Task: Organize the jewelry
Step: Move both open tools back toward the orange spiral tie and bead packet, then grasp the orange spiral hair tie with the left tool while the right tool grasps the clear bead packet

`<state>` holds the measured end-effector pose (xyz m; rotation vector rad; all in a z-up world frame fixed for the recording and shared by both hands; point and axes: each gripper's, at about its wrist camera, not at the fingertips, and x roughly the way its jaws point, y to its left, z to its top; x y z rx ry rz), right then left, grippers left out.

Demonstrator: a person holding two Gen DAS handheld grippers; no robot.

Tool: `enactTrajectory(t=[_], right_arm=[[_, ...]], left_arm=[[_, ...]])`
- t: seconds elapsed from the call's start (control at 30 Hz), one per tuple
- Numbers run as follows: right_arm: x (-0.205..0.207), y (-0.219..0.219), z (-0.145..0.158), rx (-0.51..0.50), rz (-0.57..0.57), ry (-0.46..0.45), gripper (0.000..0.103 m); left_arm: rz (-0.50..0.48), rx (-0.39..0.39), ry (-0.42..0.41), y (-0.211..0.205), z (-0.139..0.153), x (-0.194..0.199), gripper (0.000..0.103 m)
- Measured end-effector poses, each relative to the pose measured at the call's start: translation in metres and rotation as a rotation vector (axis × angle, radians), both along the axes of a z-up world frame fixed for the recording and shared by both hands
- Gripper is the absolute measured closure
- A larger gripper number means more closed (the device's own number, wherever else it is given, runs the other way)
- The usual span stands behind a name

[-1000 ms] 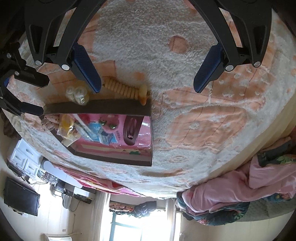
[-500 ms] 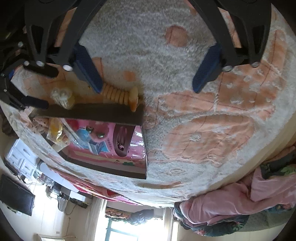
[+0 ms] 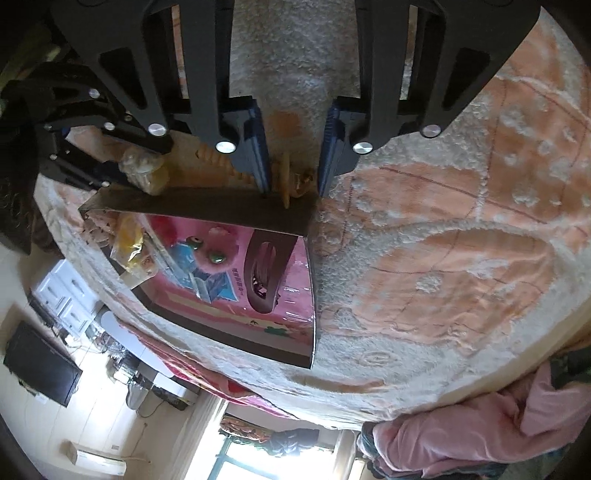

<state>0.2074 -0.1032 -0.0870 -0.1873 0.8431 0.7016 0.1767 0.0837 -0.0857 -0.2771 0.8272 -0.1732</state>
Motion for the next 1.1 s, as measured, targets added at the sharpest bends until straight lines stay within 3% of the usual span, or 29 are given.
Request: enactTrajectory(t=[0.23,0.43,0.8,1.1], right_arm=[[-0.002,-0.001,0.002,0.017,-0.005,-0.005,0.058],[-0.005,-0.009,0.008,0.047,-0.02,-0.009,0.058],[-0.017,-0.029,0.033,0.106,-0.044,-0.042,0.058],[-0.011,-0.061,0.056,0.139,-0.123,-0.1,0.058]], left_arm=[[-0.013,-0.002,0.0,-0.003,0.001,-0.001,0.096],[-0.03,0.014,-0.024,-0.011,0.01,-0.012,0.096],[-0.057,0.072,-0.119,-0.033,0.046,-0.029,0.096],[-0.071,0.085,-0.165,-0.048,0.07,-0.018,0.096]])
